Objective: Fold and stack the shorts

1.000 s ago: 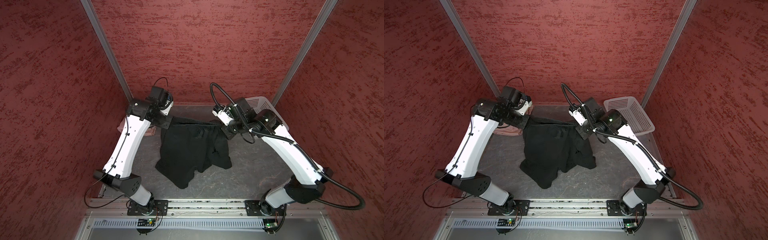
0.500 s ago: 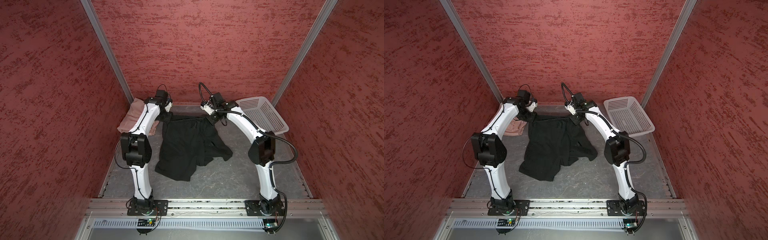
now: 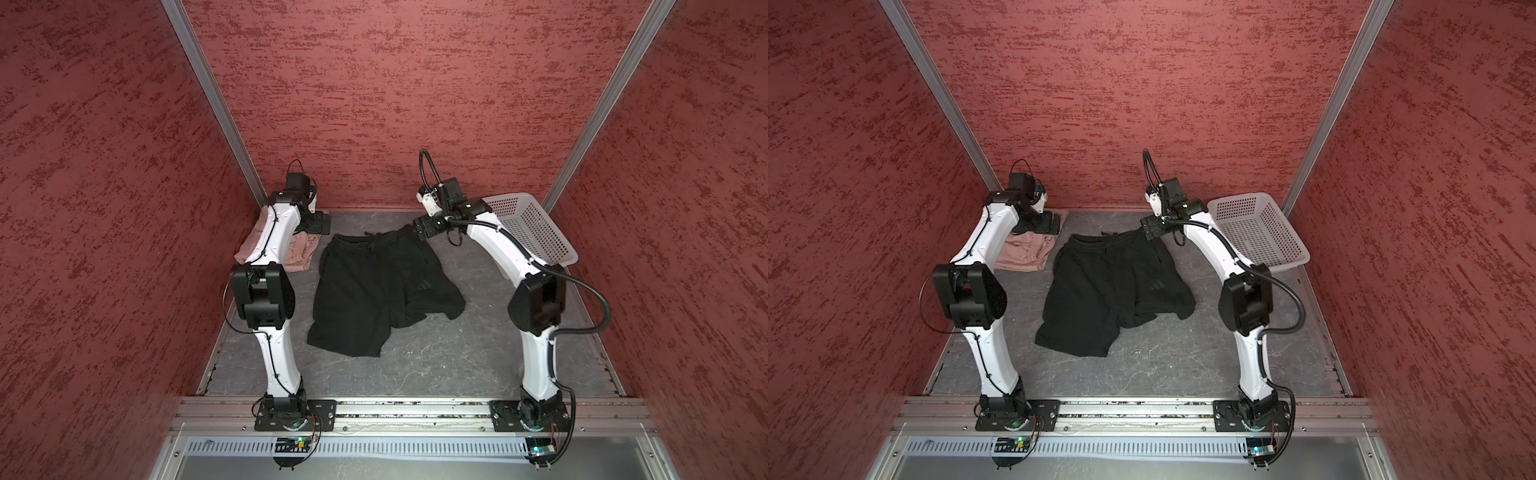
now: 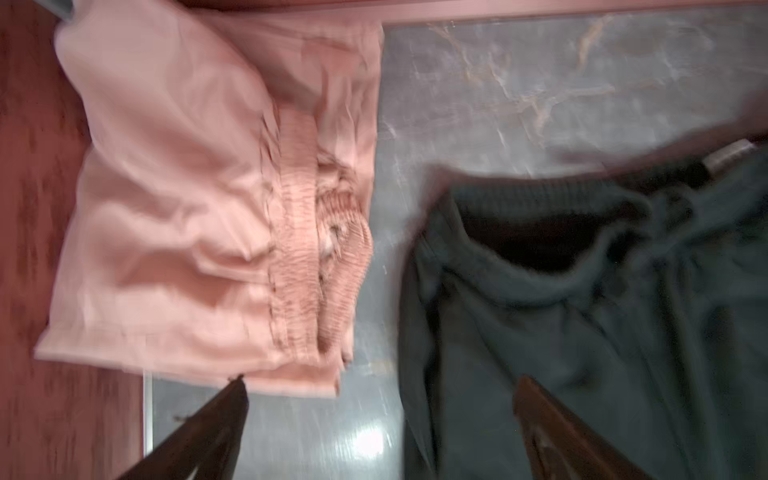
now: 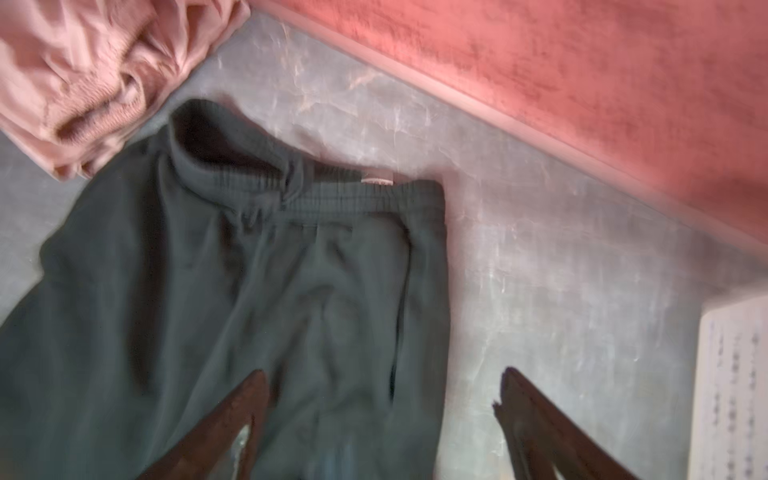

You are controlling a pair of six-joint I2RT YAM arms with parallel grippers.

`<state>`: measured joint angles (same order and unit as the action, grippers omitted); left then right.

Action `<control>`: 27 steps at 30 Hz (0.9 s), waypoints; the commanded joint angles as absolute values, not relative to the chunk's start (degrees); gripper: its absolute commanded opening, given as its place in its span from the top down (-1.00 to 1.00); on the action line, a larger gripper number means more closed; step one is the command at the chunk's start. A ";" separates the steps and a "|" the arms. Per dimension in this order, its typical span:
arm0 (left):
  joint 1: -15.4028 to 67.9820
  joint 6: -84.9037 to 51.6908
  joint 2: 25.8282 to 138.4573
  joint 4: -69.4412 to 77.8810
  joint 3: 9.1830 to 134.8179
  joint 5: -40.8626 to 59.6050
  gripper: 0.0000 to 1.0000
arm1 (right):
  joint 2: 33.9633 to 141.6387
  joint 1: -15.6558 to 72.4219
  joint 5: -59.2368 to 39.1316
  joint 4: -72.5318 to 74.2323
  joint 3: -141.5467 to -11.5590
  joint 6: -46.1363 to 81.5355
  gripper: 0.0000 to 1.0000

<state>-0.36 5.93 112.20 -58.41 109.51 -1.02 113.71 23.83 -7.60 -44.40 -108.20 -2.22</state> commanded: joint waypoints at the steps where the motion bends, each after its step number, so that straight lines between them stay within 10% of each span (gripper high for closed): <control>1: 2.62 -0.91 101.75 -53.76 96.81 6.74 -0.99 | 102.44 23.45 -10.93 -35.38 -90.06 6.50 -0.76; 14: 10.07 -20.21 76.87 -34.64 51.94 13.31 -0.99 | 74.90 22.68 -3.81 -29.08 -50.61 21.12 -0.92; 27: 19.84 -23.31 67.02 -35.84 46.17 10.98 -0.99 | 82.96 21.67 -13.32 -13.84 -44.93 19.16 -0.78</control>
<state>18.94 -22.70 68.55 -37.21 45.87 11.46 81.45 22.00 -9.58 -18.87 -44.12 19.49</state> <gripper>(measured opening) 0.994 0.899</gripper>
